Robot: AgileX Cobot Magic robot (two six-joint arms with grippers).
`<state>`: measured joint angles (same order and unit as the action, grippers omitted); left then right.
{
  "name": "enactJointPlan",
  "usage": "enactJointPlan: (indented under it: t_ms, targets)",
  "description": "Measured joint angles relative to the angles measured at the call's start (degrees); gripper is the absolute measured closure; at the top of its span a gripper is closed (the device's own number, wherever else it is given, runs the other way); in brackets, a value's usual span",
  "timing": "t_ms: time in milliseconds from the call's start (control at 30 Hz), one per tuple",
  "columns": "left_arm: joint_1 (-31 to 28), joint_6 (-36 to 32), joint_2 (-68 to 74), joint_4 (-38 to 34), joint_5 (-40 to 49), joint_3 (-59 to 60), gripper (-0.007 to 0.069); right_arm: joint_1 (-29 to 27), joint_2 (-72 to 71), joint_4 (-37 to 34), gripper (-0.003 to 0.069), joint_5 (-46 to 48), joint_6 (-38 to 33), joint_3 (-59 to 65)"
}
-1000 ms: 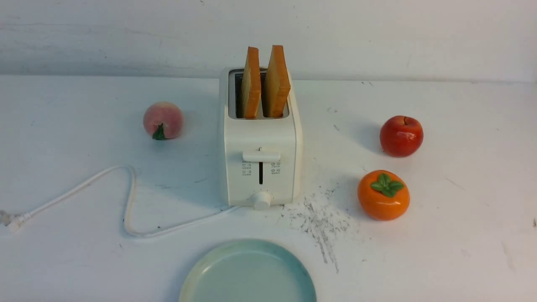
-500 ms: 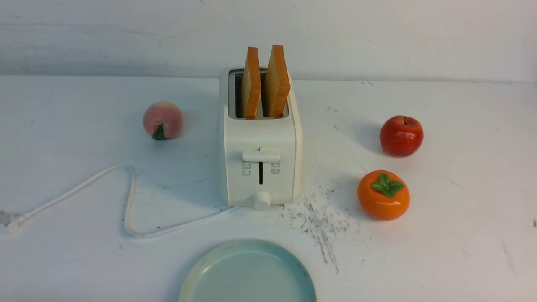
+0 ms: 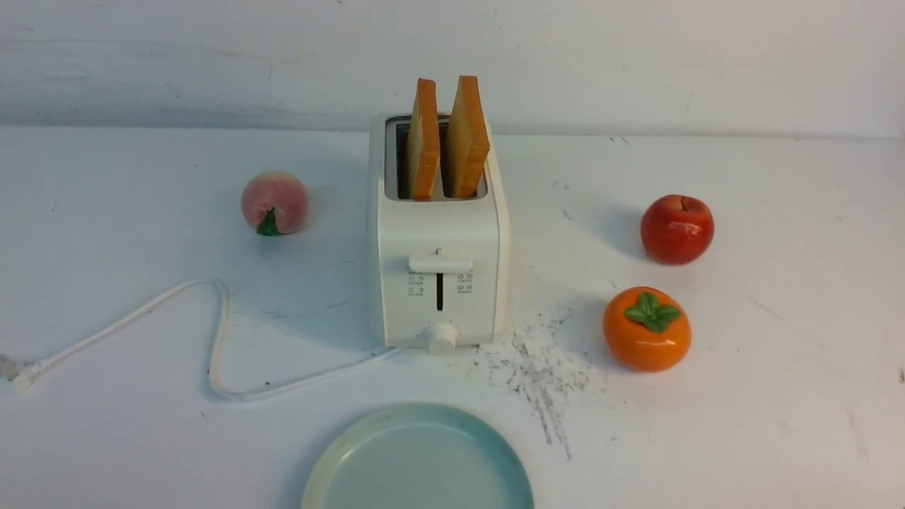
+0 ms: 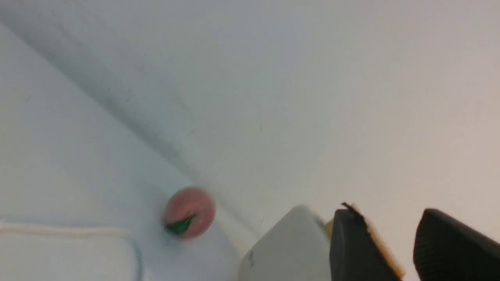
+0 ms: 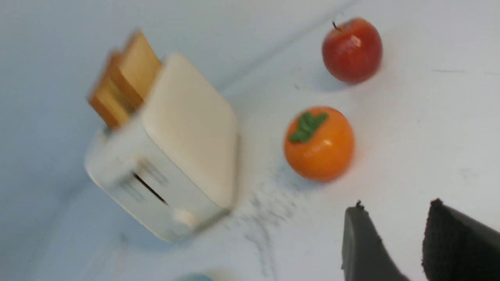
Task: Take toasted bread from bread machine on white table place on plate.
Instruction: 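Reach for a toast slice standing in the toaster with the left gripper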
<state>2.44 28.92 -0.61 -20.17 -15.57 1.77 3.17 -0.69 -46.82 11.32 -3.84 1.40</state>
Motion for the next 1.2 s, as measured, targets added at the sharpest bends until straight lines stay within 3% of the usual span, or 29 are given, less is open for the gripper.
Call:
enactJointPlan:
  t_ms: [33,100,133,200,233,400,533,700,800,833,933,967,1000,1033,1200]
  targets:
    - [0.0,0.55,0.0,-0.55,-3.73,0.0,0.0437,0.0,0.0,-4.66,0.0419,-1.87,0.29,0.0]
    - [0.0,1.0,0.0,-0.88,-6.43,0.0,0.0473,0.0,0.0,-7.42,0.0419,-3.1,0.36,0.0]
    - [0.0,1.32,0.0,-1.22,-6.83,-0.79,0.0549,0.0,0.0,-12.77,0.0419,-5.48,0.36,0.0]
    - [0.0,1.44,0.0,-1.21,-5.01,-2.57,0.0609,0.0,0.0,-15.12,0.0419,-6.75,0.36,0.0]
    - [0.0,1.51,0.0,-0.85,0.35,-7.2,0.0638,0.0,0.0,-18.14,0.0419,-8.36,0.36,0.0]
    - [0.0,0.82,2.28,3.59,16.88,-22.27,0.0638,0.0,0.0,-23.6,0.0428,-11.32,0.88,-0.34]
    - [0.0,-2.53,15.77,8.07,37.75,-40.26,0.0638,0.0,0.34,-22.74,0.0504,-2.48,-4.82,-8.38]
    - [0.0,-9.25,34.11,5.66,58.39,-53.45,0.0638,0.0,10.15,-15.86,0.0632,15.25,-12.12,-22.55]
    - [0.0,-15.95,44.08,1.5,65.14,-57.26,0.0638,0.0,18.29,-7.48,0.0662,24.35,-13.55,-28.87]
    - [0.0,-20.2,49.49,-1.6,67.68,-58.46,0.0638,0.0,23.78,0.06,0.0662,30.65,-13.45,-32.73]
    - [0.0,-25.5,56.88,-6.59,69.13,-58.89,0.0638,0.0,31.86,13.44,0.0662,37.43,-10.76,-36.66]
    - [0.33,-27.53,59.46,-8.52,69.19,-58.89,0.0638,0.0,35.37,20.32,0.0662,40.06,-7.31,-38.39]
    - [0.57,-28.17,60.22,-9.05,69.1,-58.89,0.0638,0.0,35.81,21.21,0.0662,40.36,-6.76,-38.59]
    - [2.3,-30.16,62.7,-10.4,67.67,-58.89,0.0638,0.0,39.06,27.23,0.0662,41.72,-2.12,-39.83]
    - [11.63,-29.46,68.54,-9.22,61.46,-62.49,0.0638,0.0,42.94,33.58,0.0661,40.95,3.85,-40.63]
